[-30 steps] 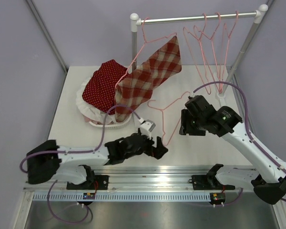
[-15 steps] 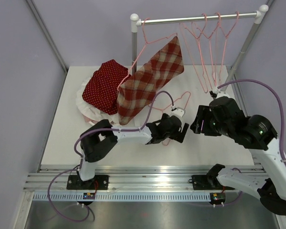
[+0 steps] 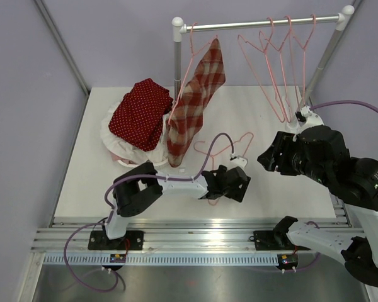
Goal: Remove the skirt from the hanger
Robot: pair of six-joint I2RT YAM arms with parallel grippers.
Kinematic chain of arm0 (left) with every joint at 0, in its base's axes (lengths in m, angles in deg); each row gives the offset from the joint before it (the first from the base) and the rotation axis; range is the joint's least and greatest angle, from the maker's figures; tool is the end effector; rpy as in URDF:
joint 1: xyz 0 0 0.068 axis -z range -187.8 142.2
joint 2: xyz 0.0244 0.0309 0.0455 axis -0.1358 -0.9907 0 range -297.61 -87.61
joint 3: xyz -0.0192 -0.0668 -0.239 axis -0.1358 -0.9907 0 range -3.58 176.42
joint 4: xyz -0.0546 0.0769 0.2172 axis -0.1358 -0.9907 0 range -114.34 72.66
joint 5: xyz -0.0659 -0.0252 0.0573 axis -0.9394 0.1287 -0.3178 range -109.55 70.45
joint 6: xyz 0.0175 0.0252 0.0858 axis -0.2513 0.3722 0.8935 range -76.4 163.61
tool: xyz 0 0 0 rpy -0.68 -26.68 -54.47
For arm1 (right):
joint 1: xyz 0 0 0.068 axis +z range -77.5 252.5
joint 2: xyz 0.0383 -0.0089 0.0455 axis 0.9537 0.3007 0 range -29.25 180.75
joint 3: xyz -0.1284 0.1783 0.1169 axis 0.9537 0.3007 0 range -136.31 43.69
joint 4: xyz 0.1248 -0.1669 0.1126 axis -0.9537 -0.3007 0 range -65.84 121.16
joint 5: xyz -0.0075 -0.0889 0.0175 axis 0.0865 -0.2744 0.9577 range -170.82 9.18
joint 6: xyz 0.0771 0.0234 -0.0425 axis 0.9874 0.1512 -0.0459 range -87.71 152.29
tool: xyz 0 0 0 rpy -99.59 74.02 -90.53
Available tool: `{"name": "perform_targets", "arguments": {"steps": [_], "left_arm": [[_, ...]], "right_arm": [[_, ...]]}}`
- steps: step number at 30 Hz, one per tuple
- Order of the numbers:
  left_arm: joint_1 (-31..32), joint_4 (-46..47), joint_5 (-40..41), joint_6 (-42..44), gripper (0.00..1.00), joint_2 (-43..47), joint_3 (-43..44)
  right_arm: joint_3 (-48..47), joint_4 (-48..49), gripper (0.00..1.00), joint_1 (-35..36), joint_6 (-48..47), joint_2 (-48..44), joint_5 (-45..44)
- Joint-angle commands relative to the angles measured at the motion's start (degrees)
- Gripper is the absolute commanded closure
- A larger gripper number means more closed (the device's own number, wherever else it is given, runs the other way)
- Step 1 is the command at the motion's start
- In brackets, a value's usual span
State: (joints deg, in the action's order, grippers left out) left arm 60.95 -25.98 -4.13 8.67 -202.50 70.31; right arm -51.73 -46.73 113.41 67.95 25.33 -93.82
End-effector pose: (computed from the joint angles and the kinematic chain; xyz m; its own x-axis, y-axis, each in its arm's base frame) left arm 0.1738 -0.3871 0.1161 -0.7051 0.2903 -0.6470 0.5273 0.8247 -0.2047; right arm 0.1104 0.0713 0.4043 -0.6629 0.1773 -0.7274 -0.1426 0.9239 0.3551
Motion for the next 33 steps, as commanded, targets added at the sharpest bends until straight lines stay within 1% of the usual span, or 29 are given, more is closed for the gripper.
{"name": "perform_targets", "arguments": {"steps": [1,2,3,5,6,7,9,10,12,13,14,15,17,18,20,21,23,25,26,27,28,29,30,32,33], "left_arm": [[7.25,-14.17,-3.29,-9.78,0.23,1.69,1.08],[8.49,-16.12,-3.90,-13.45,0.24,2.30,1.08],[11.03,-19.53,-4.95,-14.97,0.25,2.65,1.00],[13.94,-22.63,-7.68,-19.79,0.24,4.31,0.47],[15.43,-25.25,-8.82,-21.12,0.25,5.02,0.21],[18.58,-26.50,-10.39,-22.27,0.24,5.72,0.12],[21.94,-29.74,-11.63,-25.35,0.24,8.18,-0.32],[24.74,-30.20,-13.82,-26.22,0.23,9.41,-1.98],[27.39,-29.86,-15.07,-29.30,0.22,13.09,-4.61],[30.27,-29.50,-18.46,-30.44,0.22,14.33,-6.89],[31.87,-29.24,-19.28,-32.37,0.21,15.39,-7.78],[35.19,-29.67,-19.46,-33.26,0.20,16.53,-8.05],[37.85,-33.43,-16.31,-35.89,0.16,18.47,-5.87],[39.25,-38.07,-12.47,-36.60,0.16,18.91,-4.73],[40.05,-42.92,-7.10,-37.48,0.14,20.32,0.52],[40.06,-46.25,-1.42,-37.74,0.13,20.84,2.03],[39.53,-47.69,4.33,-36.61,0.11,23.04,4.06],[36.99,-45.16,11.08,-34.68,0.11,25.23,2.24],[35.33,-42.45,11.82,-31.71,0.10,28.11,-0.12],[31.31,-34.85,12.00,-30.73,0.11,29.97,-6.06],[29.01,-29.99,10.44,-29.67,0.14,31.90,-10.47],[27.07,-24.28,9.46,-27.83,0.16,36.53,-14.61],[23.31,-12.92,7.71,-27.12,0.18,38.32,-23.18],[19.25,-3.71,4.98,-26.94,0.21,41.05,-29.65],[15.83,2.34,3.32,-27.20,0.23,41.76,-32.46]], "right_arm": [[-2.05,-5.08,0.39,0.32,-0.94,-0.62,-2.12],[-2.49,-5.26,0.40,0.32,-0.86,-1.14,-1.95],[-2.67,-5.69,0.40,0.32,-0.77,-1.50,-1.95],[-3.46,-5.96,0.40,0.32,-0.59,-2.20,-1.69],[-3.72,-6.48,0.40,0.32,-0.50,-2.38,-1.68],[-4.07,-6.84,0.40,0.32,-0.50,-2.64,-1.68],[-5.04,-7.80,0.40,0.32,-0.24,-3.26,-2.03],[-5.30,-7.98,0.40,0.32,-0.15,-3.52,-2.21],[-6.01,-8.51,0.40,0.23,-0.06,-4.22,-2.47],[-6.10,-8.68,0.40,0.31,-0.06,-4.49,-2.65],[-6.36,-9.12,0.40,0.40,-0.15,-4.75,-2.74],[-6.36,-9.12,0.40,0.32,-0.15,-4.84,-2.74],[-6.10,-9.13,0.40,0.32,-0.06,-5.36,-3.00],[-5.84,-8.86,0.40,0.40,-0.06,-5.46,-3.00],[-4.34,-7.90,0.41,0.32,0.20,-5.98,-2.30],[-3.73,-6.76,0.41,0.32,0.29,-6.16,-2.04],[-2.23,-5.61,0.41,0.32,0.20,-6.16,-0.90],[-1.71,-4.56,0.42,0.32,0.11,-5.90,-0.46],[-1.70,-4.21,0.42,0.32,-0.24,-5.64,-0.37],[-1.88,-4.29,0.42,0.32,-0.41,-5.46,-0.37],[-2.57,-4.38,0.42,0.32,-0.59,-5.11,-0.63],[-3.19,-4.90,0.42,0.32,-0.94,-4.50,-0.72],[-3.72,-5.25,0.43,0.32,-1.20,-4.14,-0.80],[-5.30,-6.30,0.42,0.32,-1.56,-3.35,-1.51],[-5.83,-6.49,0.43,0.32,-1.56,-3.26,-1.68]]}}
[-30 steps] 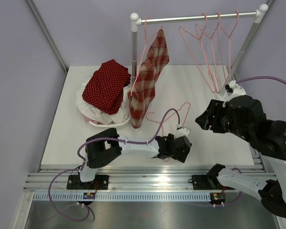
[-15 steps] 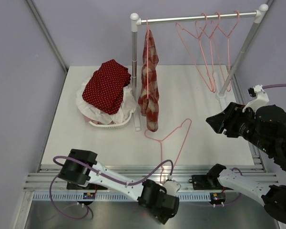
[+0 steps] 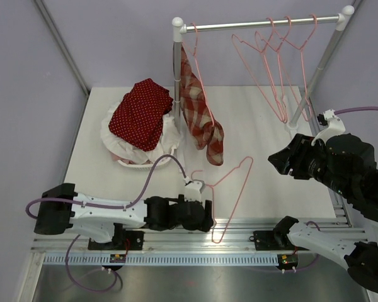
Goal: Remove the skirt from the hanger
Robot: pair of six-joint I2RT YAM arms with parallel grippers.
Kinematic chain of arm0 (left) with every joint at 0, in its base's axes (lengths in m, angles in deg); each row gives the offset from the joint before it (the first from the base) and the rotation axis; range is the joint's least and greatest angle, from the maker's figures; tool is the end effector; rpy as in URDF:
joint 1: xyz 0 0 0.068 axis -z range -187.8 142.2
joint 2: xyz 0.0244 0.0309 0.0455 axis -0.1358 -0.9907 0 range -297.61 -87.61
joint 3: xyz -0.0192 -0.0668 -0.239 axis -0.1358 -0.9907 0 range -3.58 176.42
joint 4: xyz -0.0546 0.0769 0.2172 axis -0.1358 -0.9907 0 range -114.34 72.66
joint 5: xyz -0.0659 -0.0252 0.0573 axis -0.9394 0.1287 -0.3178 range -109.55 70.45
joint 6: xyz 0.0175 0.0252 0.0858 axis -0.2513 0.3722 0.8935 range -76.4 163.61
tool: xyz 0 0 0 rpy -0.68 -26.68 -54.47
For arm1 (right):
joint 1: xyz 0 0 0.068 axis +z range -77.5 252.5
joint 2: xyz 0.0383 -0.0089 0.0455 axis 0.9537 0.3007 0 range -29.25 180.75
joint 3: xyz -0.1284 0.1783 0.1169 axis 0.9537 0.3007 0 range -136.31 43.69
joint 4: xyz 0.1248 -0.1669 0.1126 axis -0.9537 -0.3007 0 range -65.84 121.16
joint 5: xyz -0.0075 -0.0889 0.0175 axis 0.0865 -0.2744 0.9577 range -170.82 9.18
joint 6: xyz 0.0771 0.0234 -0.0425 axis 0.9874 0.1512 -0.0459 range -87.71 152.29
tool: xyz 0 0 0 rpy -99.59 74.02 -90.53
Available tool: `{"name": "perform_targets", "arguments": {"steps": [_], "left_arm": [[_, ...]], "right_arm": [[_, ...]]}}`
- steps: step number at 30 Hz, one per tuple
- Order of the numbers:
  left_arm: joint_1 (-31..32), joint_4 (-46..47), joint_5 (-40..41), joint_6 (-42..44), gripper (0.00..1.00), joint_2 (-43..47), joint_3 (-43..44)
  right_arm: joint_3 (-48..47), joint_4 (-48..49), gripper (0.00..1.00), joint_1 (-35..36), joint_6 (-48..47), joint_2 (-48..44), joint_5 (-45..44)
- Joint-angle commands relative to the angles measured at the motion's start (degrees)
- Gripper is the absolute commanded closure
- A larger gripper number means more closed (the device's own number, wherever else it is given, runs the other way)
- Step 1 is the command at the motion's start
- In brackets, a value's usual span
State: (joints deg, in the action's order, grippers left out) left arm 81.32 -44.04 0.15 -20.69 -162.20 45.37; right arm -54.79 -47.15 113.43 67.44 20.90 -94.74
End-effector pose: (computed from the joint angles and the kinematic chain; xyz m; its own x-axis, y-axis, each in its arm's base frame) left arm 0.0317 -0.2710 0.1842 -0.8506 0.1448 -0.5055 0.3960 0.8088 -0.4347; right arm 0.0885 0.0506 0.4238 -0.5842 0.2331 -0.7774 -0.1737 0.8997 0.4004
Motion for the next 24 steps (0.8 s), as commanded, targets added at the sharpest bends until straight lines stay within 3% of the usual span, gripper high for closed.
{"name": "perform_targets", "arguments": {"steps": [1,8,14,24], "left_arm": [[-5.79,22.63,-1.77,2.76,0.23,1.20,-10.34],[-9.14,35.38,-8.54,6.99,0.28,-11.36,-8.00],[-8.97,43.74,-12.76,3.65,0.32,-16.20,-8.08],[-4.40,29.61,-5.57,-0.74,0.36,-14.62,-5.01]], "right_arm": [[-3.38,-6.33,0.43,0.29,-1.14,1.35,-1.11],[-2.34,-6.51,0.43,0.29,-1.14,1.88,-2.17],[-0.31,-6.51,0.43,0.29,-0.79,1.71,-2.61],[0.21,-6.60,0.43,0.29,-0.79,1.44,-2.70]]}}
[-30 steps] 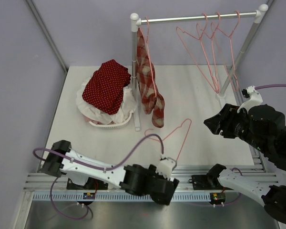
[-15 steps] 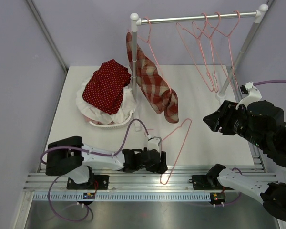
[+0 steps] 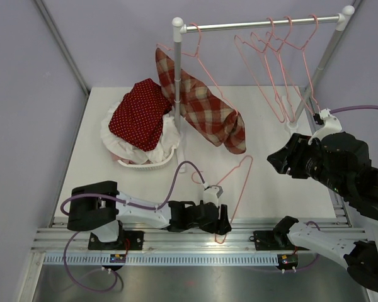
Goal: Remove the skirt from the hanger
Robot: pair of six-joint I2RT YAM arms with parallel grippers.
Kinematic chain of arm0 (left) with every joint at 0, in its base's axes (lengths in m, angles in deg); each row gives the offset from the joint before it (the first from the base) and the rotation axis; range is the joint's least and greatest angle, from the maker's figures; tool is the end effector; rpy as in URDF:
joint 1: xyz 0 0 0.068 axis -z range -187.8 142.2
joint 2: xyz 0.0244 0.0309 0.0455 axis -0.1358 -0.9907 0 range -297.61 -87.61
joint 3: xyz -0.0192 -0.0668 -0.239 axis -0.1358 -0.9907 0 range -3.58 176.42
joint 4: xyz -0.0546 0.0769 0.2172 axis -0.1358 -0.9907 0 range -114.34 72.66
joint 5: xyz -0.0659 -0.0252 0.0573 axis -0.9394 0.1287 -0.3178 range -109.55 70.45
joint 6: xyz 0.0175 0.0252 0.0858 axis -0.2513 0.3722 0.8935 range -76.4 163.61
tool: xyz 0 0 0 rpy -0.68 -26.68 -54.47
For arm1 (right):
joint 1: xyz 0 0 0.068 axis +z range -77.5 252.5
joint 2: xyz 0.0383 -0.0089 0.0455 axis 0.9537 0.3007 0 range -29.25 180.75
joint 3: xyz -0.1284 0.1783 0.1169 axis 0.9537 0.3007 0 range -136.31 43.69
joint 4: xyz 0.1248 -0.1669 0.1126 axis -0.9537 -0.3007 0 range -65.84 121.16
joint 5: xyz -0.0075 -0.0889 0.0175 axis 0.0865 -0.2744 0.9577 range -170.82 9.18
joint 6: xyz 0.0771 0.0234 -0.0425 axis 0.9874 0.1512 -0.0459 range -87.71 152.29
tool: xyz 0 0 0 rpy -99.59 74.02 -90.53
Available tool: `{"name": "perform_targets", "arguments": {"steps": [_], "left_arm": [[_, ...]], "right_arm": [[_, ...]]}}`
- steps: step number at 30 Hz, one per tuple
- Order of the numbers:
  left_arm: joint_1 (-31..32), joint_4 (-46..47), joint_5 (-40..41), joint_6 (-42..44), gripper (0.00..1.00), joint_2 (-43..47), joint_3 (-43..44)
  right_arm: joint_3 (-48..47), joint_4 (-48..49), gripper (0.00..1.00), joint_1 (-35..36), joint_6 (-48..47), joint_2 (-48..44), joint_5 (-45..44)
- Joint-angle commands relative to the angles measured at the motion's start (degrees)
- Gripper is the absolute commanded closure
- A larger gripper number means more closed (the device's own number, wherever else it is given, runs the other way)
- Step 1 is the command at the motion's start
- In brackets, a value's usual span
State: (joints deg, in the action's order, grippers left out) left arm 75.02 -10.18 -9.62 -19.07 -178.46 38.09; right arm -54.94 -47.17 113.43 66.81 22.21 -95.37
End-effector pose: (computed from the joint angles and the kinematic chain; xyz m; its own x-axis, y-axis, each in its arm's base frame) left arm 0.0548 -0.3221 0.1232 -0.8924 0.0826 -0.4436 0.3670 0.7049 -0.6070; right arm 0.0940 0.0543 0.4226 -0.5895 0.2150 -0.7786 -0.1669 0.9107 0.3778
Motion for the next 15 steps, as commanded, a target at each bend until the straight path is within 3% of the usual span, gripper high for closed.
{"name": "perform_targets", "arguments": {"steps": [1,8,15], "left_arm": [[2.42,-4.95,4.83,-3.58,0.35,1.73,2.19],[4.97,-5.58,9.84,-8.16,0.36,2.78,-0.70],[4.19,-3.21,12.30,-6.59,0.35,0.06,0.43]], "right_arm": [[0.80,-6.58,0.43,0.29,0.02,0.13,-2.07],[2.04,-5.87,0.44,0.29,0.11,-0.40,-1.01],[2.65,-5.26,0.45,0.29,0.11,-0.66,-0.40]]}}
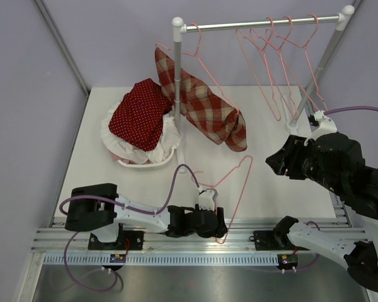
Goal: Remove the skirt from the hanger
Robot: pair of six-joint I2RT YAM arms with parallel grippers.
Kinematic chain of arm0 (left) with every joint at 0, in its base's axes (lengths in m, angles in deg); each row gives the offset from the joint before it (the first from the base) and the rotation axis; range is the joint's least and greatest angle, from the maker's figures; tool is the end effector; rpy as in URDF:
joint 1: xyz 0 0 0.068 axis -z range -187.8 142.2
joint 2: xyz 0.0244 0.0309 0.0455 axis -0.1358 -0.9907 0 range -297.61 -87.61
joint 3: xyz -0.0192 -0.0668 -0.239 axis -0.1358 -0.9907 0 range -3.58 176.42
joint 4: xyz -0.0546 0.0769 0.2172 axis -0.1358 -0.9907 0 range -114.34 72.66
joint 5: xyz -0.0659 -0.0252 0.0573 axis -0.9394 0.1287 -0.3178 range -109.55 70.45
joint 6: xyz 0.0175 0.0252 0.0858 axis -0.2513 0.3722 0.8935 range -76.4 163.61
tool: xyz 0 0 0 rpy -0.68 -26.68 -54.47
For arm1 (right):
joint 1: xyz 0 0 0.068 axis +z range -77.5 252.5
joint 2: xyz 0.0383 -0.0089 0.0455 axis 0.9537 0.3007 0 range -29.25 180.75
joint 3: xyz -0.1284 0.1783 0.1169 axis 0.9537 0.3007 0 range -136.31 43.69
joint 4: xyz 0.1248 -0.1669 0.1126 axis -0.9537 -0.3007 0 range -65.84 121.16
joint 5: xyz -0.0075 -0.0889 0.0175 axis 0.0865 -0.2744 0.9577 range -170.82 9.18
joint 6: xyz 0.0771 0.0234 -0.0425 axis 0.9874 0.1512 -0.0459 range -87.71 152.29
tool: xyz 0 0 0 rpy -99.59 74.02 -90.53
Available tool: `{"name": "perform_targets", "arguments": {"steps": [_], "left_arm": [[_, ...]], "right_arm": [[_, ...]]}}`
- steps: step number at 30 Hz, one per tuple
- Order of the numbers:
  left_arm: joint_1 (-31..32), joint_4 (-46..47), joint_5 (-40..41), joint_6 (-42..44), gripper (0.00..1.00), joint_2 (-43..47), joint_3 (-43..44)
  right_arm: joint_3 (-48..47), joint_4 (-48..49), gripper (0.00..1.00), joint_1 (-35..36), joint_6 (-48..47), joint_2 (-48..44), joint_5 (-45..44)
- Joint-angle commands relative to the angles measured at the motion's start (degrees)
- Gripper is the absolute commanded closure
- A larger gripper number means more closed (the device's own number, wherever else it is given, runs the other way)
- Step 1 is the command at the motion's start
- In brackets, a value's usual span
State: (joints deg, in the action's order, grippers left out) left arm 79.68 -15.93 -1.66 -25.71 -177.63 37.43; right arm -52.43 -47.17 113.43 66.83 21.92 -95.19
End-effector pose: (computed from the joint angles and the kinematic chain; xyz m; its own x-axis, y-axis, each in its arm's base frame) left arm 0.0387 -0.3095 0.1151 -0.8924 0.0279 -0.4504 0.3023 0.7781 -0.5507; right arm 0.0966 0.0568 0.4125 -0.6135 0.1951 -0.7652 -0.1580 0.9191 0.3609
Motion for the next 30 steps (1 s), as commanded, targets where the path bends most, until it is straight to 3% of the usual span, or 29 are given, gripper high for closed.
{"name": "perform_targets", "arguments": {"steps": [1,9,11,16,21,24,28,30], "left_arm": [[-0.82,3.24,3.91,0.41,0.35,-1.64,1.26],[-2.23,9.31,-1.80,1.03,0.40,-8.33,3.02],[-2.75,11.06,-2.42,0.85,0.63,-8.59,2.41],[-3.37,13.18,-3.56,0.15,1.00,-9.12,1.35],[-3.37,12.66,-3.04,1.11,1.00,-7.98,1.26],[-1.80,5.92,0.45,3.47,1.00,-4.65,4.84],[1.63,-22.06,8.90,7.09,1.00,-2.44,18.46],[3.74,-29.06,13.47,9.01,1.00,-1.83,25.47]], "right_arm": [[0.14,-5.26,0.45,0.29,-0.09,-0.29,-0.31],[0.49,-5.26,0.45,0.29,-0.62,-0.20,-0.83],[0.58,-5.17,0.45,0.29,-0.79,-0.03,-0.92],[1.11,-4.47,0.45,0.29,-1.15,0.15,-0.57],[1.02,-4.03,0.45,0.29,-1.41,0.33,-0.31],[0.67,-4.12,0.45,0.29,-1.32,0.24,-0.39],[0.14,-4.56,0.45,0.38,-1.58,0.15,-0.92],[-0.38,-4.56,0.45,0.29,-1.50,0.06,-1.01]]}}
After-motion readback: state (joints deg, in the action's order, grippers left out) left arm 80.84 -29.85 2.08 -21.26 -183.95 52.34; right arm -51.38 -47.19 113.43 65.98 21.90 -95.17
